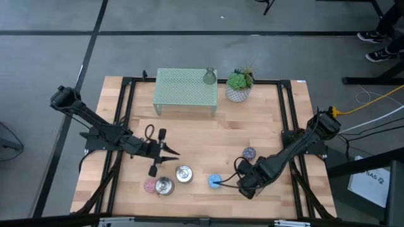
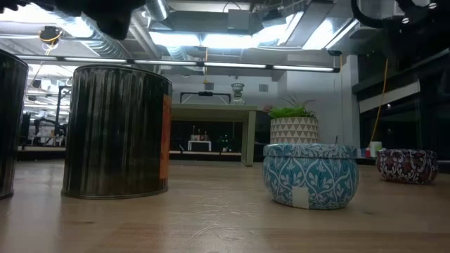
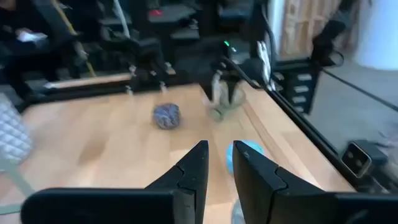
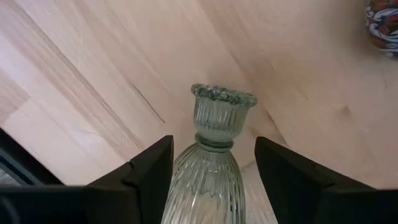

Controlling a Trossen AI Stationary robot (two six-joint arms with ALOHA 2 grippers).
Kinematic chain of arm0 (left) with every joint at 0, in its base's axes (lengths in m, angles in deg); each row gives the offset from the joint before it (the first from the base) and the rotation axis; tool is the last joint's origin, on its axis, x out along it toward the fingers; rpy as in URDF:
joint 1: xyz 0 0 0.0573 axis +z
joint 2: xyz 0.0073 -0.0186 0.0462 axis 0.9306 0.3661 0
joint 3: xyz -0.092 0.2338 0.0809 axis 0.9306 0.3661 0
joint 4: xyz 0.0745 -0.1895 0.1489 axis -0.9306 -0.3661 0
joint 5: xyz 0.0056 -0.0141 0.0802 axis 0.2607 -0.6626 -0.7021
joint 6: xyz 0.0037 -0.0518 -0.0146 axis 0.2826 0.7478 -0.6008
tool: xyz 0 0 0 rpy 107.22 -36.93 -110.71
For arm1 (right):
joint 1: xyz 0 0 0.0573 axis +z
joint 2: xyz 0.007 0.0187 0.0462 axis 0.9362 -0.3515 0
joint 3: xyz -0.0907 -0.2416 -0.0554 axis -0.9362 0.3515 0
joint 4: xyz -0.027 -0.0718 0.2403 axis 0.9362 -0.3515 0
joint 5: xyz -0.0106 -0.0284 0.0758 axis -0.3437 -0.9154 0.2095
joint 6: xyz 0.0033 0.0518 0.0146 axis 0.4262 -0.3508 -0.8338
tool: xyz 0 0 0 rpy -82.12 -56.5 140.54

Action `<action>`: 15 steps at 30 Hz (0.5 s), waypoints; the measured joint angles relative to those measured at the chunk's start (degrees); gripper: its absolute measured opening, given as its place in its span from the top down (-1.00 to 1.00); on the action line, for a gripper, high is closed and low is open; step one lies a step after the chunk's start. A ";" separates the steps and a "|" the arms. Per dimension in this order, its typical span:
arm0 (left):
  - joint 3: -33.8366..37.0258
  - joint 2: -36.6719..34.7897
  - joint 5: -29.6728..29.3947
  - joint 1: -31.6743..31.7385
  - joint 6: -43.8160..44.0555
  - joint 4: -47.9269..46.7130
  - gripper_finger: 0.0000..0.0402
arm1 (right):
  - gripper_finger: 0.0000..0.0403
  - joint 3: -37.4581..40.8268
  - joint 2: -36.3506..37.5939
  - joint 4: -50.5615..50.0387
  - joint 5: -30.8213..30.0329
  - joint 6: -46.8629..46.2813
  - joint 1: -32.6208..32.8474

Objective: Pick & Place candle stick holders
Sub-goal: Put the green glass candle holder on the shelf

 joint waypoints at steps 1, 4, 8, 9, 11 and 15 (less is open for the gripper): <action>0.74 -1.04 -0.90 -0.50 0.02 0.03 0.69 | -0.12 0.02 0.00 -0.04 -0.04 0.25 -0.01; 3.03 -4.74 -1.65 -1.86 -0.06 0.78 0.72 | -0.10 0.02 -0.33 0.37 -0.58 1.97 -0.10; 8.69 -10.57 -2.57 -2.24 -0.01 2.44 0.76 | -0.08 0.02 -2.09 2.33 -0.43 3.44 -0.28; 10.29 -12.22 -3.03 -2.06 0.36 3.88 0.77 | -0.08 0.02 -2.68 2.99 -0.41 3.47 -0.33; 13.99 -15.72 -4.05 -1.66 0.74 7.05 0.79 | -0.08 0.02 -3.65 3.62 -0.23 3.57 -0.47; 19.58 -22.53 -8.02 -0.96 0.68 10.00 0.82 | -0.08 0.05 -4.82 3.57 -0.15 2.95 -0.71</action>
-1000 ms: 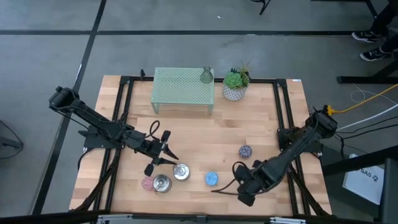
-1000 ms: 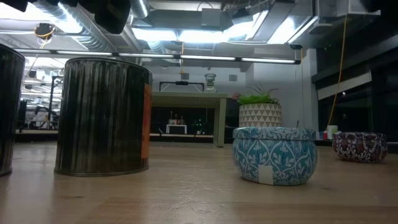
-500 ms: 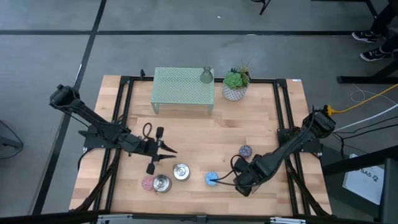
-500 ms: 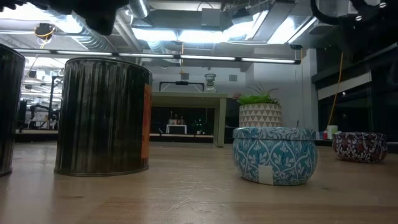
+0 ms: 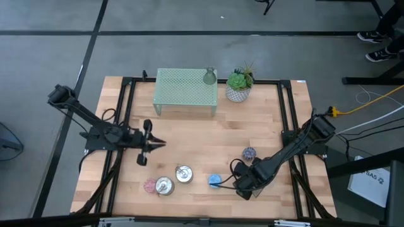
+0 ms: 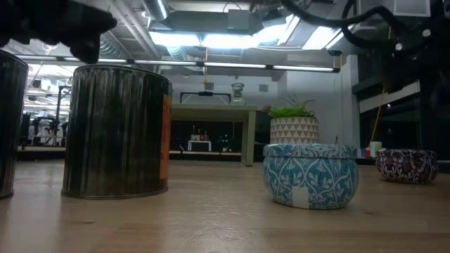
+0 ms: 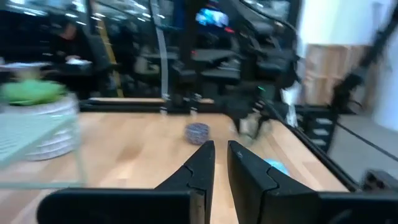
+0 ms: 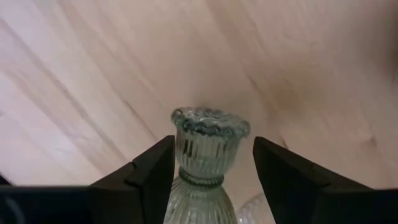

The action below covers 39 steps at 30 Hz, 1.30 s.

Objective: Pick & Place candle stick holders
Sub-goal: Put the green glass candle holder on the shelf

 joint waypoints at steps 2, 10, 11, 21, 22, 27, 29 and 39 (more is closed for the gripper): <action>2.20 -3.25 -2.51 0.21 0.09 -0.16 0.84 | -0.08 0.02 -0.20 -0.06 0.17 -0.02 0.00; 5.41 -8.74 -4.58 0.19 2.53 -8.02 0.85 | 0.11 0.02 -0.29 -0.14 -0.35 0.33 -0.11; 5.41 -8.76 -4.99 0.19 3.47 -9.81 0.85 | 0.16 0.02 -0.29 -0.12 -0.44 0.39 -0.13; 5.41 -8.65 -4.85 0.19 10.44 -13.14 0.85 | 0.29 -0.03 -0.28 -0.04 -0.43 0.44 -0.17; 5.41 -8.65 -4.35 0.19 10.44 -13.12 0.84 | 0.28 -0.03 -0.28 0.15 -0.42 0.44 -0.25; 5.41 -8.63 -4.03 0.19 10.46 -13.37 0.83 | 0.31 -0.03 -0.29 2.97 -0.31 0.45 -1.23; 5.41 -8.63 -4.03 0.19 10.44 -13.53 0.84 | 0.33 -0.03 -0.29 4.89 -0.36 1.46 -1.73; 5.41 -8.63 -3.98 0.19 10.44 -13.88 0.84 | 0.35 0.00 -0.30 8.27 -2.83 6.71 -4.50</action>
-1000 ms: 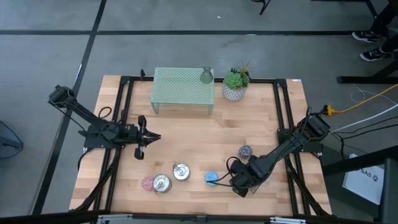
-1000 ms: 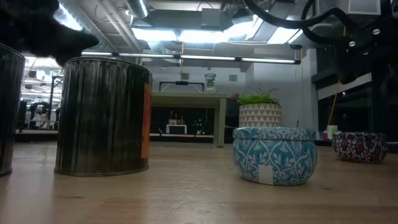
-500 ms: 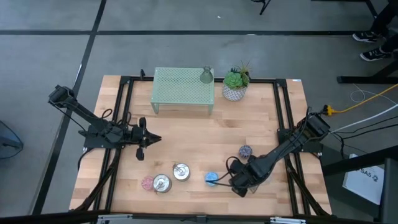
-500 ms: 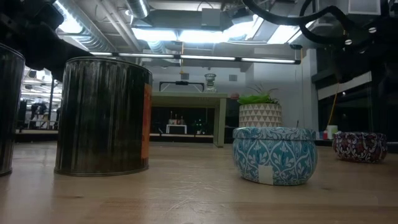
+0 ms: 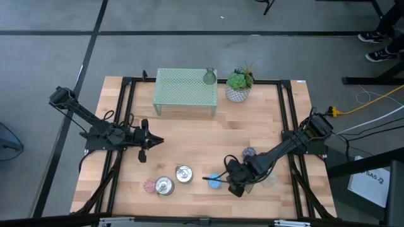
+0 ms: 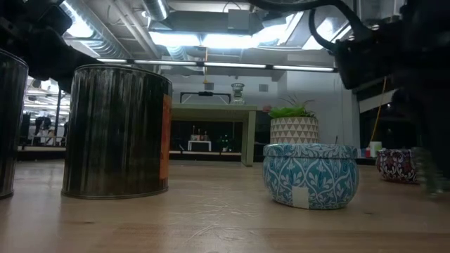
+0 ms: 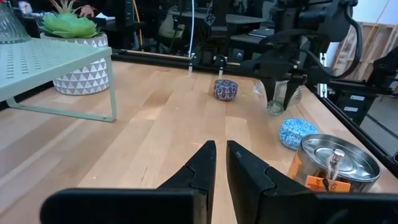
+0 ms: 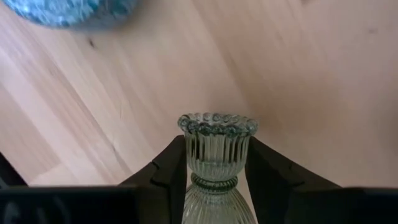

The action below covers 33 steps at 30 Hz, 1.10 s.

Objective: Pick & Place candle stick holders
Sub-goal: Put the green glass candle holder on the shelf

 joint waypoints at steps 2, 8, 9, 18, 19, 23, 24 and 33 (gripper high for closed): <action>0.00 0.00 0.00 0.00 0.00 -0.01 0.84 | 0.35 0.00 -0.01 0.80 -0.84 1.27 -0.43; -0.01 0.00 0.02 -0.01 0.00 -0.01 0.84 | 0.35 -0.76 -0.01 1.28 -1.76 4.59 -1.26; 0.00 0.00 0.04 0.00 0.00 -0.01 0.84 | 0.35 -1.05 -0.01 1.28 -1.79 5.24 -1.40; -0.02 0.00 -0.02 0.00 0.00 -0.03 0.84 | 0.36 -2.73 -0.05 0.17 -1.75 7.88 -1.88; 0.00 0.02 -0.02 -0.01 0.00 -0.03 0.84 | 0.36 -2.73 -0.05 0.21 -1.77 8.01 -2.01; -0.01 0.01 -0.04 0.00 0.00 -0.03 0.84 | 0.36 -2.73 -0.05 0.61 -2.49 9.43 -2.85; 0.00 0.01 -0.04 0.00 0.00 -0.03 0.84 | 0.36 -2.73 -0.05 0.63 -2.54 9.97 -3.09; 0.00 0.02 -0.08 -0.02 0.00 -0.03 0.84 | 0.36 -2.73 0.33 0.99 -2.03 15.12 -5.29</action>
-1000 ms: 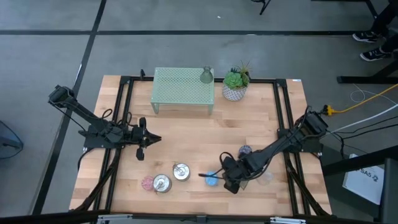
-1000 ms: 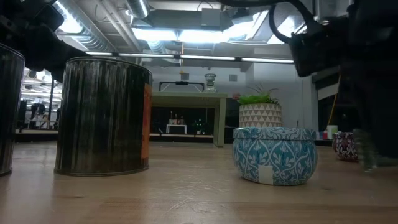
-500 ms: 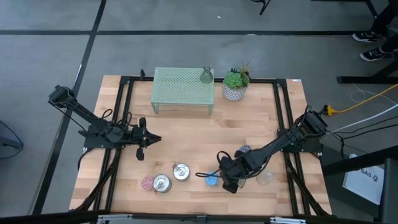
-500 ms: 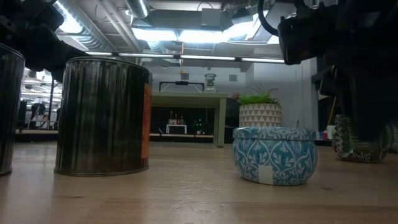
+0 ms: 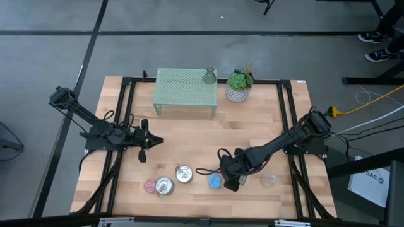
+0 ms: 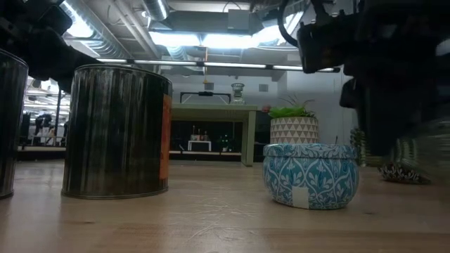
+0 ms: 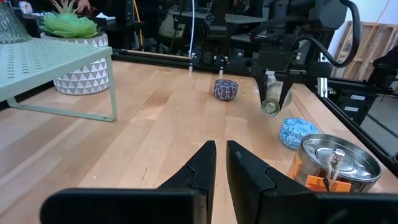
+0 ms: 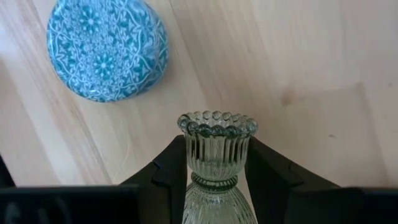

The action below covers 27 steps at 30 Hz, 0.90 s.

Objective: Pick & Place candle stick holders
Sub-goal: Put the green glass candle holder on the shelf

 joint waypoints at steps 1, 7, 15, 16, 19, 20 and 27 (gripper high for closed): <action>0.00 -0.01 0.00 0.00 0.00 0.00 0.84 | 0.36 0.00 0.26 -0.02 0.02 0.60 -0.25; 0.00 0.00 -0.03 0.01 0.00 -0.02 0.84 | 0.35 0.00 2.93 1.35 -1.72 3.78 -1.35; 0.00 0.00 -0.03 0.02 0.00 -0.02 0.84 | 0.34 -0.04 5.46 3.32 -5.81 7.36 -2.61; 0.00 -0.01 -0.04 0.02 0.00 -0.02 0.84 | 0.34 -0.04 5.72 3.09 -6.17 7.80 -2.77; 0.00 0.00 -0.05 0.02 0.00 -0.02 0.84 | 0.34 -0.04 6.13 4.28 -6.76 8.90 -3.19; 0.00 -0.02 -0.05 0.02 0.00 -0.04 0.84 | 0.34 -0.04 6.35 4.16 -7.20 9.38 -3.31; 0.00 0.00 0.18 0.00 -0.02 -0.55 0.84 | 0.33 -0.04 8.12 6.34 -8.38 11.94 -4.53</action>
